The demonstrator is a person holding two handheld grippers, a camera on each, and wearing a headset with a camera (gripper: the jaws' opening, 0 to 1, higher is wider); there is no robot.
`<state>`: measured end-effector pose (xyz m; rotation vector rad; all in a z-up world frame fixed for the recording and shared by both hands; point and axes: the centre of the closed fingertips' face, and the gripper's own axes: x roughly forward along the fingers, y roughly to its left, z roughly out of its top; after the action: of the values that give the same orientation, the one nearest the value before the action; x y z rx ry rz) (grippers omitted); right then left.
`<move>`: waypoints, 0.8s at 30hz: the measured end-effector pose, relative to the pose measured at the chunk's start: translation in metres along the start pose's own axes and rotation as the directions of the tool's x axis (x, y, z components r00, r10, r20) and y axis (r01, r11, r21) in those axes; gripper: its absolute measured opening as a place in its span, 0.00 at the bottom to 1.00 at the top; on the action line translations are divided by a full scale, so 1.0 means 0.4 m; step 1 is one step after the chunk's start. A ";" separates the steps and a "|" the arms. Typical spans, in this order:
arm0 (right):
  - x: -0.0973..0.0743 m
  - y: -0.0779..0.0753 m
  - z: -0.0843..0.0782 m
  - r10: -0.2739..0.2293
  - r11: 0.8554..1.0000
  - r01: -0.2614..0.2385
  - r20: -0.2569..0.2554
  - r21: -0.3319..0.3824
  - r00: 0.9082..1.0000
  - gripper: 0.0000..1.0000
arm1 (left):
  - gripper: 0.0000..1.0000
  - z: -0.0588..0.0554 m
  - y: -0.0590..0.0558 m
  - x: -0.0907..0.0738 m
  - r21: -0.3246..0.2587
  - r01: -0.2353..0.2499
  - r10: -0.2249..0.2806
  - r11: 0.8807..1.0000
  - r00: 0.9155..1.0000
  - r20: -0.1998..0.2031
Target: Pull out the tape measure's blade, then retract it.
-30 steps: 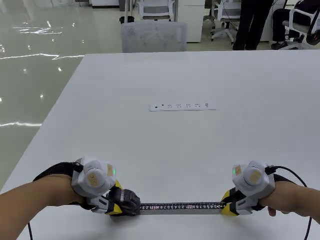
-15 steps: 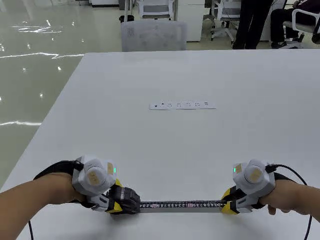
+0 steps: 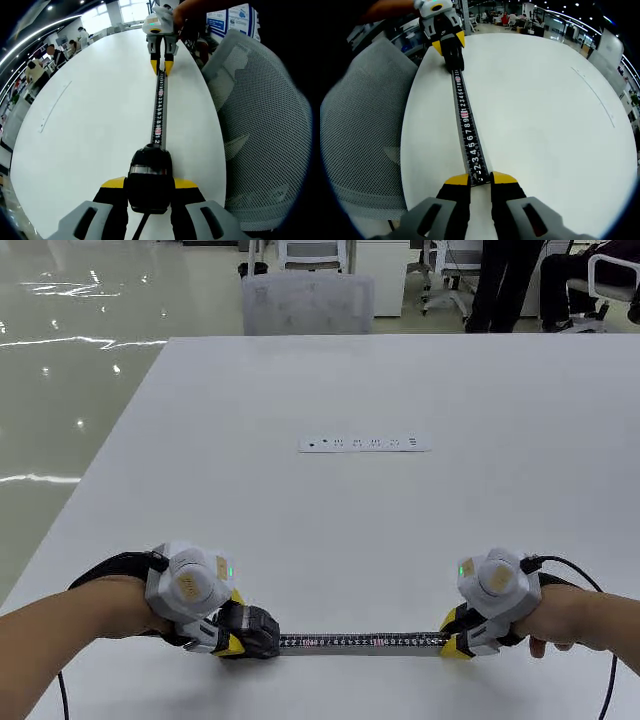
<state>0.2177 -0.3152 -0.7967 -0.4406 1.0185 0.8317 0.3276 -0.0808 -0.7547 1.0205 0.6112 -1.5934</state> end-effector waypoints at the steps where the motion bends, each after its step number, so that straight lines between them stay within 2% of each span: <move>1: -0.001 0.000 0.000 -0.001 1.000 0.001 0.000 0.005 1.000 0.13 | 0.29 0.000 0.000 0.000 0.000 -0.001 0.001 1.000 1.000 0.000; 6: 0.000 0.000 0.000 0.001 1.000 -0.001 0.006 -0.001 1.000 0.13 | 0.29 0.001 0.001 0.000 0.004 -0.005 0.005 1.000 1.000 0.005; 8: 0.002 0.002 0.001 -0.002 1.000 0.002 0.002 -0.031 1.000 0.14 | 0.30 0.002 0.002 0.002 0.003 -0.006 0.006 1.000 1.000 0.004; 10: 0.002 0.001 0.003 -0.002 1.000 0.002 0.002 -0.026 1.000 0.14 | 0.30 0.003 0.005 0.004 -0.003 -0.013 0.013 1.000 1.000 0.005; 15: 0.004 0.000 0.003 -0.009 1.000 0.009 -0.005 -0.019 1.000 0.15 | 0.31 0.004 0.006 0.004 0.036 -0.023 0.023 0.999 1.000 0.009; 17: 0.002 0.001 0.006 -0.016 1.000 0.016 -0.004 -0.011 1.000 0.15 | 0.31 0.003 0.008 0.003 0.026 -0.028 0.028 0.999 1.000 0.005; 20: 0.005 0.000 0.012 -0.031 0.999 0.031 0.012 0.045 0.999 0.17 | 0.31 0.000 0.011 0.002 -0.007 -0.040 0.040 0.999 0.999 0.007; 22: 0.007 0.012 0.021 -0.021 0.998 0.020 0.028 0.062 0.999 0.26 | 0.31 -0.009 0.013 -0.003 -0.069 -0.052 0.053 0.996 0.999 0.011; 24: 0.007 0.012 0.022 -0.055 0.998 0.054 0.029 0.040 0.998 0.41 | 0.32 -0.025 0.017 -0.010 -0.155 -0.073 0.076 0.985 0.997 0.017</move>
<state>0.2197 -0.3051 -0.7946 -0.4196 0.9890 0.7663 0.3371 -0.0722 -0.7555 0.8991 0.6627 -1.4668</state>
